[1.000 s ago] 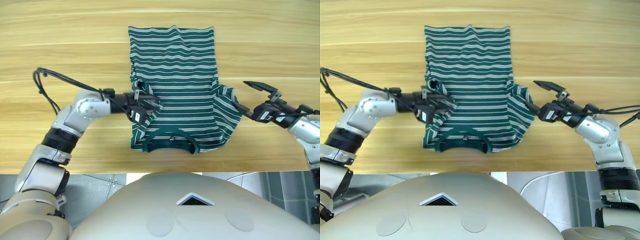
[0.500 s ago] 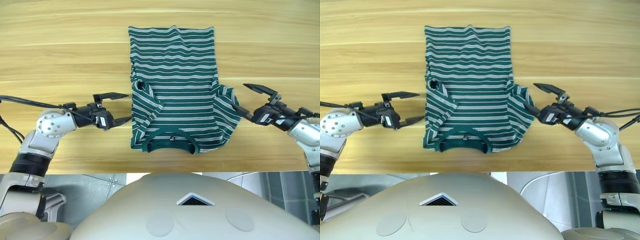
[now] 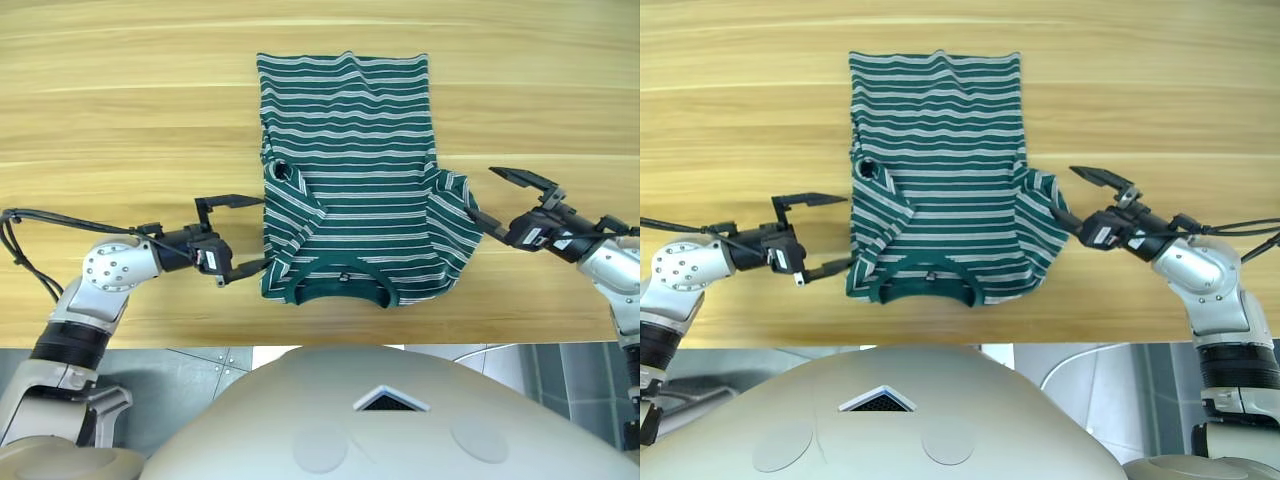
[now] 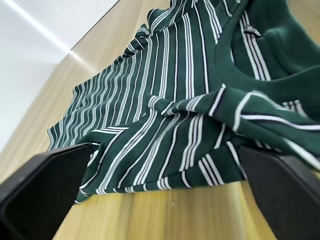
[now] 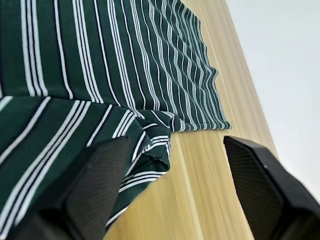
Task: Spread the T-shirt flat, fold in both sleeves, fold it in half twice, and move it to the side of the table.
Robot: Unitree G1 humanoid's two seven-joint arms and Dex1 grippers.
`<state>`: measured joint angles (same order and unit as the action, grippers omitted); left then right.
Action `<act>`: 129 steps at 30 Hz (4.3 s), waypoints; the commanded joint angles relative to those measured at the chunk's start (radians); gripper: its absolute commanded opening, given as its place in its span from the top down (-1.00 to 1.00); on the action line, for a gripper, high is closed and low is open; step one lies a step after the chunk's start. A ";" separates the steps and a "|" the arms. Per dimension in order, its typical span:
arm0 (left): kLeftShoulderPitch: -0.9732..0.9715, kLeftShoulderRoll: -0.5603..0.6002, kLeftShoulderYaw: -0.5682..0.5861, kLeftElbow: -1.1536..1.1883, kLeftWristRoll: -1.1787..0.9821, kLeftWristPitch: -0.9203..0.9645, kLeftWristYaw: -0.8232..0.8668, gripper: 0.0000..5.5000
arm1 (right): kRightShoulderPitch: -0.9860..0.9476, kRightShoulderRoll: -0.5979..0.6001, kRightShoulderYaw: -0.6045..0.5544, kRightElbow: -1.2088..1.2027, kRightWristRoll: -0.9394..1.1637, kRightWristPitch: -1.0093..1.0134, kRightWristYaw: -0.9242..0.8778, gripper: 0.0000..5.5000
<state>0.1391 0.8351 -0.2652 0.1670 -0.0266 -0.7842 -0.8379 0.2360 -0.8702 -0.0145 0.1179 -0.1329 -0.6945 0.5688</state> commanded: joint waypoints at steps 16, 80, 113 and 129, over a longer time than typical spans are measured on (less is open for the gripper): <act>0.104 -0.007 -0.009 -0.163 -0.068 0.013 -0.036 -0.95 | -0.011 -0.003 -0.010 -0.013 0.017 0.015 0.014 -0.27; 0.120 -0.039 -0.045 -0.103 -0.032 0.003 -0.089 -0.96 | 0.042 -0.083 0.086 0.141 -0.192 0.055 -0.012 -0.23; 0.126 -0.042 -0.049 -0.116 -0.044 0.001 -0.093 -0.96 | -0.025 -0.041 0.034 -0.017 -0.034 0.009 -0.041 0.99; 0.107 -0.053 -0.055 -0.105 -0.044 0.004 -0.097 -0.96 | -0.176 0.039 0.218 -0.183 -0.111 0.087 0.102 0.99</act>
<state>0.2553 0.7789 -0.3177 0.0611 -0.0726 -0.7830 -0.9294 0.0977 -0.8468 0.1795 -0.0580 -0.2209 -0.6174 0.6589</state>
